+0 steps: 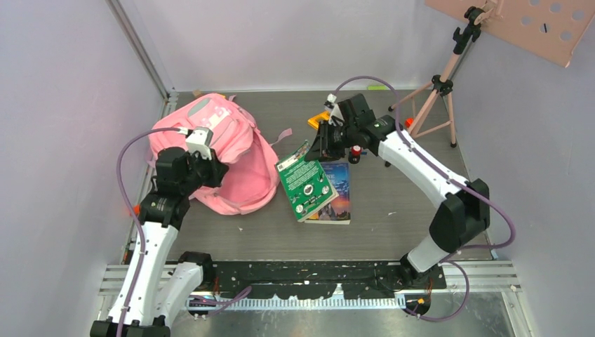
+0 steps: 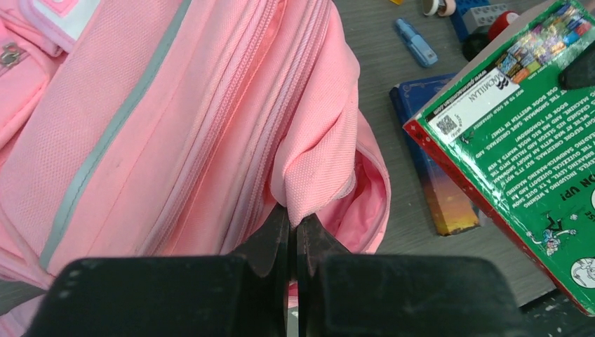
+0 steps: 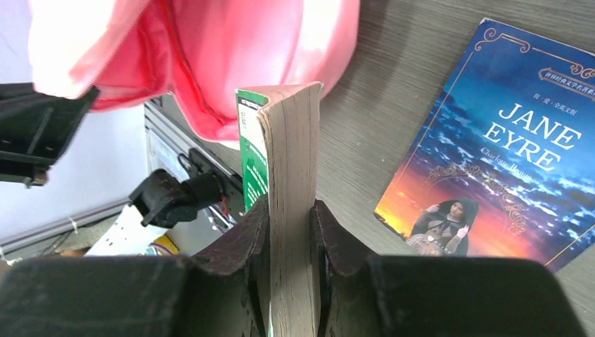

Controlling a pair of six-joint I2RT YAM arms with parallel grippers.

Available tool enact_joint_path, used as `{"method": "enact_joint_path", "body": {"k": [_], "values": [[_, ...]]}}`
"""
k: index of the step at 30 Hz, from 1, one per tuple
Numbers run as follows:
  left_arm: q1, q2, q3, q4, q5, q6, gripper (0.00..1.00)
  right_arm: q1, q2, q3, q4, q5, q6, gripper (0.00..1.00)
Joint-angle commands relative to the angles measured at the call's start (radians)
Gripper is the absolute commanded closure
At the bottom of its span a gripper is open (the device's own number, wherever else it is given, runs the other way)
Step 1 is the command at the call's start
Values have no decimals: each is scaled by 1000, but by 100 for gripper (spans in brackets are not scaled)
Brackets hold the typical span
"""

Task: Pack the student bag
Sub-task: Pick up the student bag at the center of the board.

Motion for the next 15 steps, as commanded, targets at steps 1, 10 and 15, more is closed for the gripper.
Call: {"method": "enact_joint_path", "body": {"k": [1, 10, 15], "values": [[-5, -18, 50, 170, 213, -80, 100, 5, -106, -40, 111, 8, 130, 100], [-25, 2, 74, 194, 347, -103, 100, 71, -64, -193, 515, 55, 416, 99], [-28, 7, 78, 194, 387, -115, 100, 123, 25, -214, 658, 94, 519, 100]]}}
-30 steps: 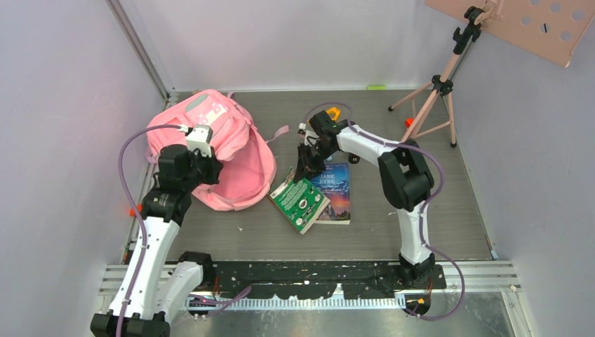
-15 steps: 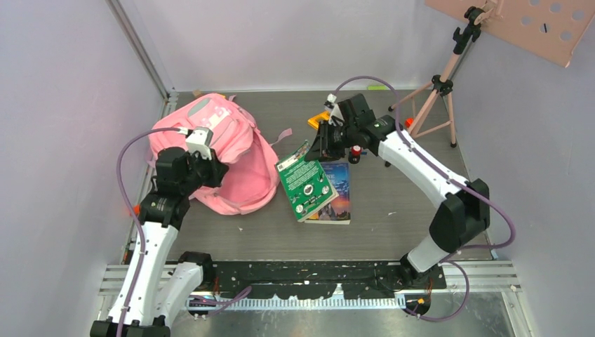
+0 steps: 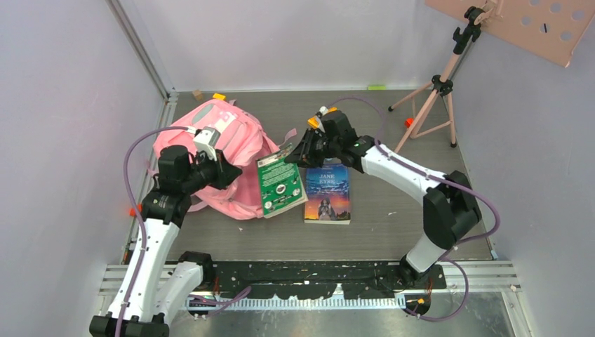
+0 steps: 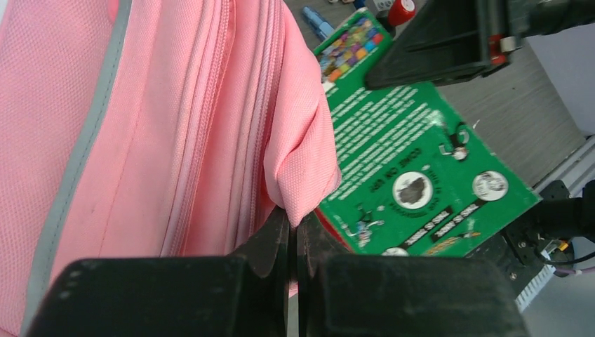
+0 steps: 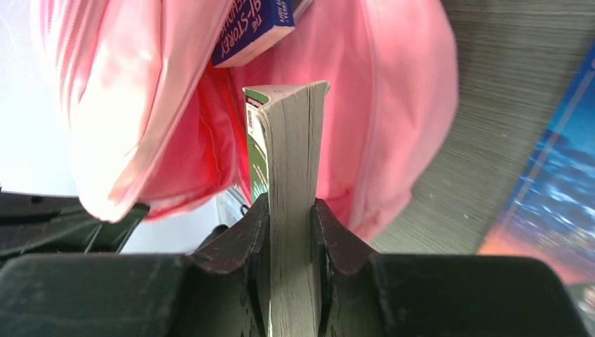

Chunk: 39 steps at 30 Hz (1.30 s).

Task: Pack the student bag
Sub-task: Pick up the student bag at the center of the board, then place the book in the student bag.

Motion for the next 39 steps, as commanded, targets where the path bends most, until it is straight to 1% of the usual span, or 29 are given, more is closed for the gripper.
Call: {"method": "enact_joint_path", "body": {"k": [1, 2, 4, 6, 9, 13, 16, 19, 24, 27, 33, 39], "values": [[-14, -19, 78, 175, 162, -50, 100, 37, 64, -8, 277, 16, 184, 100], [-14, -22, 78, 174, 164, -54, 100, 40, 79, -12, 333, 16, 200, 100], [-14, -31, 77, 172, 164, -60, 100, 43, 125, 2, 383, 12, 230, 99], [-14, -40, 80, 166, 161, -62, 100, 43, 181, 30, 404, 3, 241, 99], [-14, -51, 86, 136, 145, -58, 100, 42, 221, 53, 464, -12, 290, 99], [-14, -78, 102, 55, 45, -52, 100, 45, 228, 37, 568, 26, 343, 99], [-14, -102, 98, 39, -2, -52, 100, 46, 233, 17, 649, 63, 363, 99], [-15, -95, 108, 19, 0, -49, 100, 53, 259, 23, 737, 60, 398, 99], [-15, -77, 125, 5, 17, -50, 100, 74, 320, 84, 754, 86, 398, 99], [-14, -76, 128, 8, 17, -53, 100, 86, 373, 102, 853, 104, 442, 99], [-15, -77, 124, 21, 21, -70, 100, 152, 438, 136, 845, 323, 376, 99], [-15, -77, 132, 18, 24, -79, 100, 208, 522, 199, 857, 478, 374, 99]]}}
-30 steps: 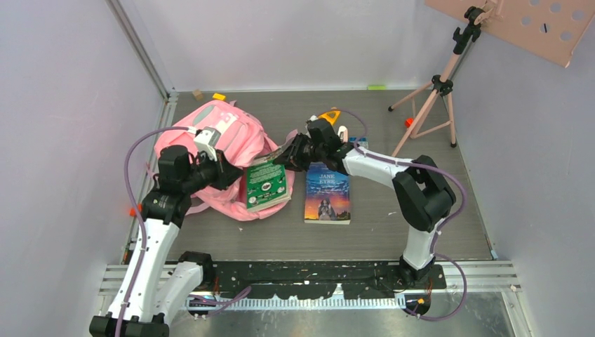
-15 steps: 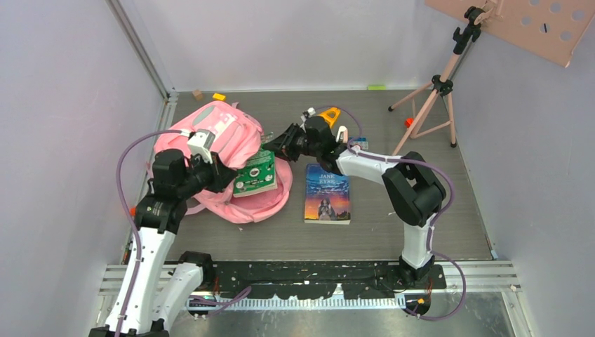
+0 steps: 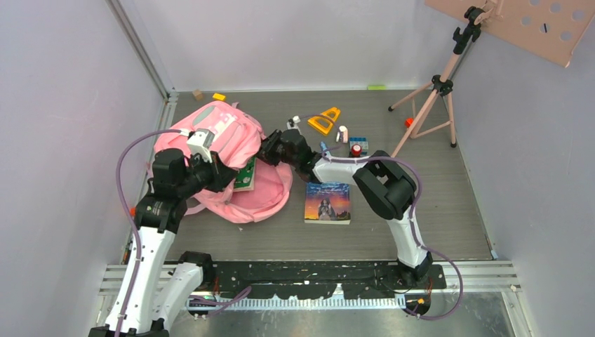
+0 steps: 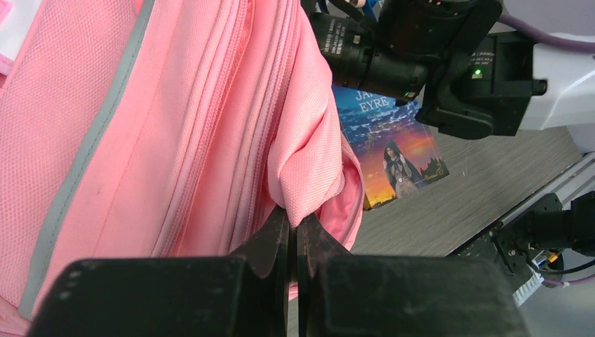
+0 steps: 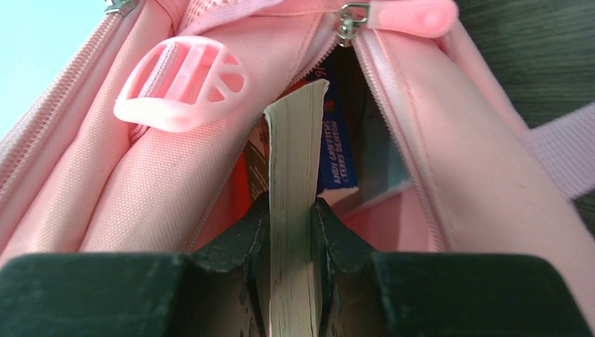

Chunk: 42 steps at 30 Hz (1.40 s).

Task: Pack the student bag
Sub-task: Place the book in the student bag.

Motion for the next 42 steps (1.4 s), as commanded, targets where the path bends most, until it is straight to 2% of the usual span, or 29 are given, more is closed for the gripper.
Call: {"method": "enact_joint_path", "body": {"k": [1, 7, 16, 20, 22, 26, 30, 34, 42], "values": [[-9, -25, 86, 113, 72, -37, 100, 39, 36, 104, 125, 177, -3, 99], [-9, -20, 82, 106, 72, -41, 100, 66, 112, 188, 150, 296, -35, 99], [-9, -24, 55, 122, 70, -65, 100, 89, 252, 366, 122, 339, -97, 99], [-9, -30, 52, 121, 55, -62, 100, 104, 250, 370, 94, 358, -153, 97], [-9, -29, 51, 122, 50, -59, 100, 108, 242, 359, 94, 363, -171, 90], [-9, -24, 51, 114, 38, -43, 100, 112, 217, 332, 101, 363, -214, 63], [-9, -27, 54, 104, 1, -24, 100, 118, 175, 299, 104, 351, -286, 43], [-9, -28, 52, 106, -23, -18, 100, 131, 119, 262, 87, 338, -374, 32], [-9, -16, 55, 107, -100, -33, 100, 156, -65, 80, 81, 349, -490, 25]]}}
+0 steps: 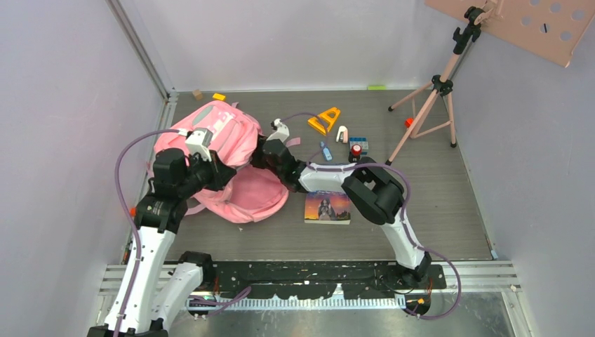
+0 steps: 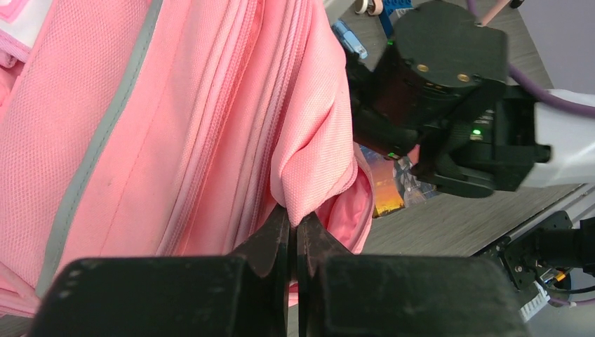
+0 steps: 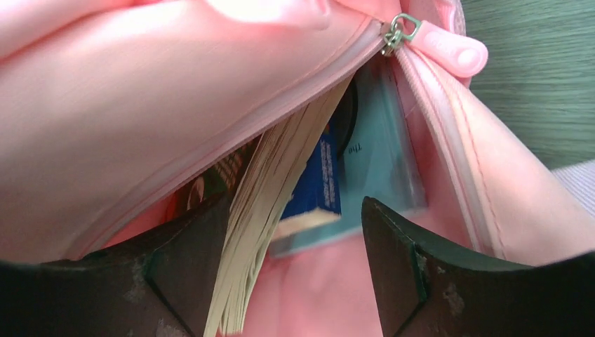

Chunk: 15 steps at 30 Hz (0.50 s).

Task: Pack the student bag
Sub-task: Place the book in the student bag.

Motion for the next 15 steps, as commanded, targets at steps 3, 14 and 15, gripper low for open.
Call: {"method": "enact_joint_path", "body": {"k": [3, 14, 15], "values": [[-2, -17, 53, 110, -78, 1, 100, 32, -232, -133, 42, 21, -135, 24], [-2, -12, 0, 203, -279, 107, 100, 45, -604, -413, -215, 79, -248, 24], [-2, -10, -5, 209, -297, 118, 100, 42, -631, -428, -250, 88, -257, 21]]}}
